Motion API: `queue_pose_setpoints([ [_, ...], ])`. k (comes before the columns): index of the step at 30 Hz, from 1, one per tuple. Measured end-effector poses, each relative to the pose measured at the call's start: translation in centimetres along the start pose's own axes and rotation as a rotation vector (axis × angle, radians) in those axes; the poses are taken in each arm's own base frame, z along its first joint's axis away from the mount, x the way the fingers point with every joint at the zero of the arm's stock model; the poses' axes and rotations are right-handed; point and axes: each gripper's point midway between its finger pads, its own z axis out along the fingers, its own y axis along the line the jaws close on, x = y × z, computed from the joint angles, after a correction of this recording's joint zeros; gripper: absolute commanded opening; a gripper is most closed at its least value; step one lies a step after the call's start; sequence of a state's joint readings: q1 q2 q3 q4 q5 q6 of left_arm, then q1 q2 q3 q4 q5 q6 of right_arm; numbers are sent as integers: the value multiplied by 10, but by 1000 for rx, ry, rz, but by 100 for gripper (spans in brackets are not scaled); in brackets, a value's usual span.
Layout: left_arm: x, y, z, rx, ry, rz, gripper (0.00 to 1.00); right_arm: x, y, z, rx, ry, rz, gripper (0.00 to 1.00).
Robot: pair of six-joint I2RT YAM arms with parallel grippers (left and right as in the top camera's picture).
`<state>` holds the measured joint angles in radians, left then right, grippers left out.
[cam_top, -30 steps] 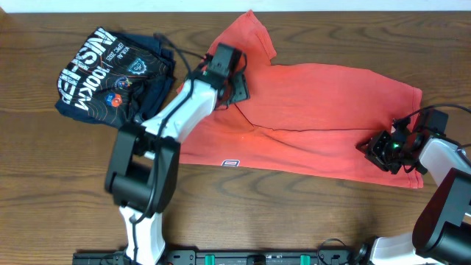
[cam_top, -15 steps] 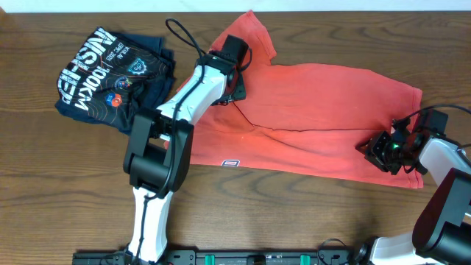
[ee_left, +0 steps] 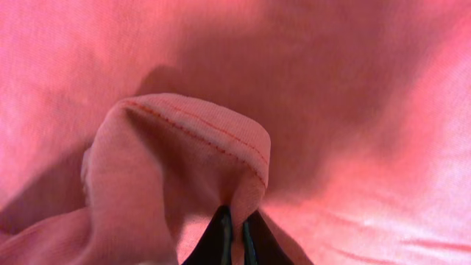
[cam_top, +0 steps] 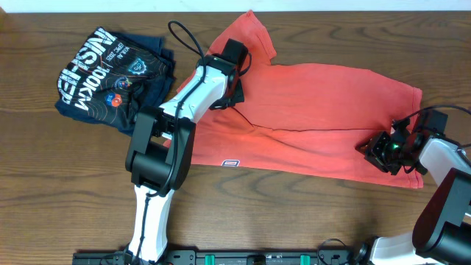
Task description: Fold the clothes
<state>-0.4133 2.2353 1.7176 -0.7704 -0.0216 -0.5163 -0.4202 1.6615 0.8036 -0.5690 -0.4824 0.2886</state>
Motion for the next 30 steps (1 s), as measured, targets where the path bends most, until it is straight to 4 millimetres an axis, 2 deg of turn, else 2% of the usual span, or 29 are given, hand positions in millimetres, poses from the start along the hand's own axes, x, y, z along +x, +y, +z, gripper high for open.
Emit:
queue_pose_setpoints([
  [6, -8, -16, -17, 69, -7, 2, 6, 1, 0, 0, 0, 2, 1, 38],
  [9, -9, -27, -35, 107, -29, 19, 6, 1, 0, 0, 1, 2, 1, 38],
  [12, -5, -40, -49, 130, -43, 54, 6, 1, 0, 0, 1, 2, 1, 39],
  [17, 11, -63, -52, 145, -41, 117, 7, 0, -1, 0, 5, 1, 1, 39],
  [18, 14, -67, -52, 143, -42, 130, 17, 0, -1, 0, 5, 1, 1, 39],
  [20, 21, -73, -53, 135, -45, 160, 56, 0, -1, 0, 5, 1, 1, 39],
  [21, 23, -74, -53, 130, -44, 172, 63, 0, -1, 0, 5, 1, 1, 39],
  [23, 26, -75, -54, 120, -46, 182, 64, 1, -1, 0, 6, 4, 3, 39],
  [25, 25, -72, -53, 106, -48, 184, 70, 1, -1, 0, 6, 5, 3, 39],
  [30, 11, -52, -51, 59, -68, 151, 71, 1, -1, 0, 6, 5, 3, 39],
])
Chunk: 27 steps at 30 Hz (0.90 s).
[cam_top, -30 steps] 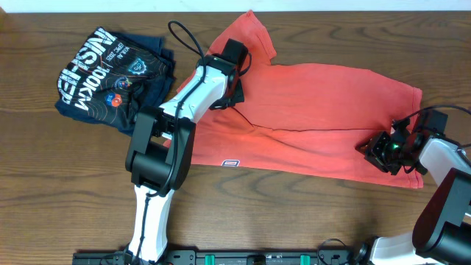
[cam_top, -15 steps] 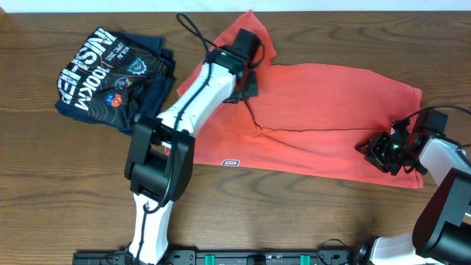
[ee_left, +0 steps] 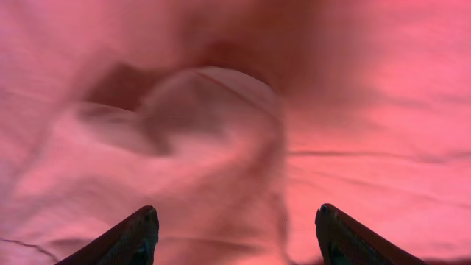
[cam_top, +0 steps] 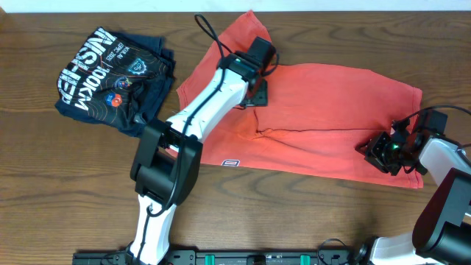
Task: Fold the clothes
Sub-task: 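Pull the grasped fold up-left with the left gripper toward the collar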
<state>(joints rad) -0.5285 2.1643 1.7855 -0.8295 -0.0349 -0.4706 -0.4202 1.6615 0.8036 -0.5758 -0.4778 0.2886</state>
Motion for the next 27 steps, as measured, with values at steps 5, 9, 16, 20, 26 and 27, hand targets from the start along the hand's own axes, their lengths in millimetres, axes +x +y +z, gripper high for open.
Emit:
queue_pose_setpoints([
  [5, -24, 28, 2, -35, -52, -24, 72, 0, 0, 0, 1, 0, 0, 39],
  [9, -48, 49, 3, -12, -96, 2, 72, 0, -1, 0, 3, 0, 0, 39],
  [16, -46, 65, 31, 133, 4, 44, 68, 1, -2, 0, 9, 2, 2, 39],
  [20, -33, 58, 46, 262, 83, 77, 50, 1, -3, 0, 15, 2, 3, 39],
  [26, -22, 47, 42, 380, 133, 123, 6, 1, -3, 0, 17, 2, 4, 39],
  [27, -21, 47, 41, 386, 138, 124, 6, 1, -3, 0, 17, 3, 4, 39],
])
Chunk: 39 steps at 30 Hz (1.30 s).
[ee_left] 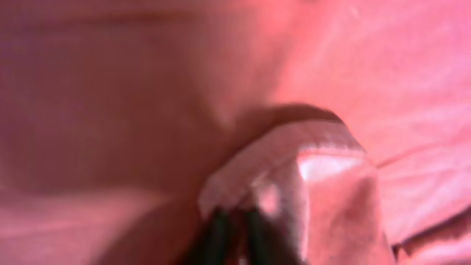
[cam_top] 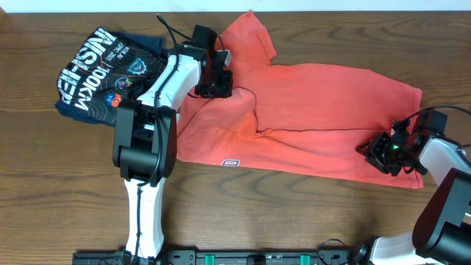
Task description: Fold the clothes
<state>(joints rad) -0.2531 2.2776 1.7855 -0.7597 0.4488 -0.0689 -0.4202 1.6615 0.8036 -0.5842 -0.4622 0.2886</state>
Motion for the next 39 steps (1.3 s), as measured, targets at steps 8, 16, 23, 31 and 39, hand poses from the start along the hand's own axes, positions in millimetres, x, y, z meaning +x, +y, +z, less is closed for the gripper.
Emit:
queue_pose_setpoints([
  [8, -9, 20, -18, 17, -38, -21, 6, 1, -1, 0, 4, 4, 3, 39],
  [16, -27, 23, -63, -23, -142, 9, 6, 1, -1, 0, 7, 4, 3, 39],
  [23, -28, 21, -64, -39, -151, 38, 63, 1, -2, 0, 9, 3, 3, 39],
  [31, -20, 11, -42, -35, -103, 60, 66, 1, -2, 0, 9, 3, 3, 40],
  [39, 0, -10, -3, -37, -14, 123, 13, 1, -2, 0, 11, 3, 3, 40],
])
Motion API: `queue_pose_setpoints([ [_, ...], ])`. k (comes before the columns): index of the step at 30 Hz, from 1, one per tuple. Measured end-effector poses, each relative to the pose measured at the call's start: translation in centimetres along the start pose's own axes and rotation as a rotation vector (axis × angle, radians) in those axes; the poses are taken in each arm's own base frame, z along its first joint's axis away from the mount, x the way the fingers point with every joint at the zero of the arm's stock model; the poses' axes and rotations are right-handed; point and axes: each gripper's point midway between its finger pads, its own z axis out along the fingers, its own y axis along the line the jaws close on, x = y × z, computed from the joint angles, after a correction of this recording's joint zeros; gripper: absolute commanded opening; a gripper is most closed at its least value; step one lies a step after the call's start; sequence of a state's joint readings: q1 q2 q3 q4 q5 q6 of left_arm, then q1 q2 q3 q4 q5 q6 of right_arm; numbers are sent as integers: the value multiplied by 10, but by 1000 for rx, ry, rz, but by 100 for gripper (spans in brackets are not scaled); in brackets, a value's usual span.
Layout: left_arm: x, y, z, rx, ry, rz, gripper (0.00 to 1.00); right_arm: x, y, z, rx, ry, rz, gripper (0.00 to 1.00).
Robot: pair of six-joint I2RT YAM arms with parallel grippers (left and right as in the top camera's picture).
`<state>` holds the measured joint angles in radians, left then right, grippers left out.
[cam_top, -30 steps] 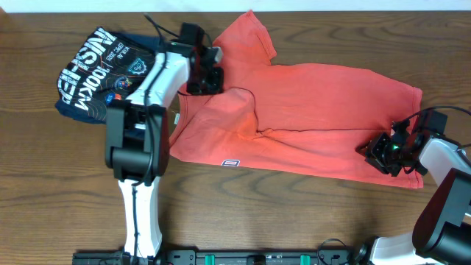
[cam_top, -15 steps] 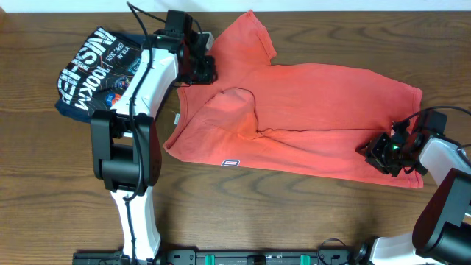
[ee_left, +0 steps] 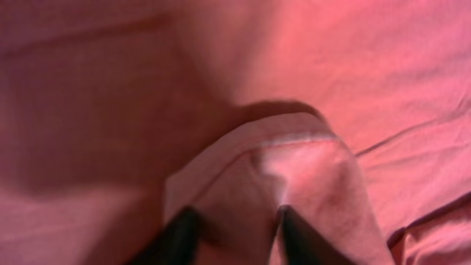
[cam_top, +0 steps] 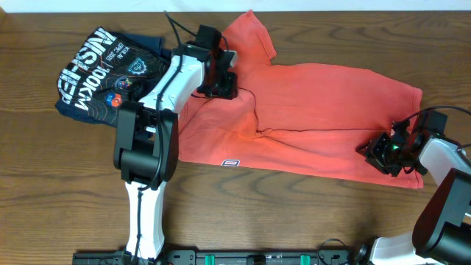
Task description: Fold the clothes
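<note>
A red shirt lies spread across the middle and right of the table, with one sleeve pointing to the far edge. My left gripper is low on the shirt's left part, just under that sleeve. In the left wrist view it is open, and a hemmed fold of red cloth bulges up between and past its dark fingers. My right gripper sits on the shirt's lower right corner; the overhead view does not show how its jaws stand.
A dark blue printed shirt lies folded at the far left of the wooden table, close beside the left arm. The table's front edge carries the arm mounts.
My left gripper's fingers were shut tight on a fold of red cloth; now they stand apart with the fold loose between them. The gripper has shifted slightly right. The right arm has not moved.
At first my left gripper was shut on a hemmed fold near the shirt's upper left. Then it was open, farther right over the shirt. Then it was shut on a fold below the sleeve, and now it is open there. My right gripper stayed at the lower right corner.
</note>
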<state>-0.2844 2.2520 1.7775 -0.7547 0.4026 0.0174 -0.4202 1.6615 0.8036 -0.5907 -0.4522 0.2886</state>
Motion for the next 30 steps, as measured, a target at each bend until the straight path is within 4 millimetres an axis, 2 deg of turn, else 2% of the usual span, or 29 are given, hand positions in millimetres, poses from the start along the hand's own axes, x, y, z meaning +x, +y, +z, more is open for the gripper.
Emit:
queue_pose_setpoints([
  [3, 1, 0, 1, -12, 5, 14, 6, 1, 0, 0, 1, 3, 1, 40],
  [9, -2, 18, -10, -30, -12, -19, 6, 2, 0, 0, 2, 7, 3, 40],
  [13, -11, 27, -37, -43, -69, -33, 6, 2, -1, 0, 2, 7, 3, 40],
  [17, -22, 25, -72, -63, -139, -19, 7, 1, 0, 0, 2, 5, 2, 40],
  [19, -21, 25, -80, -83, -144, -15, 7, 1, 0, 0, 2, 5, 2, 40],
  [25, -10, 36, -76, -145, -108, -18, 9, 1, 0, 0, 2, 5, 3, 40],
  [30, 11, 41, -71, -163, -32, -43, 6, 1, 0, 0, 2, 5, 3, 40],
])
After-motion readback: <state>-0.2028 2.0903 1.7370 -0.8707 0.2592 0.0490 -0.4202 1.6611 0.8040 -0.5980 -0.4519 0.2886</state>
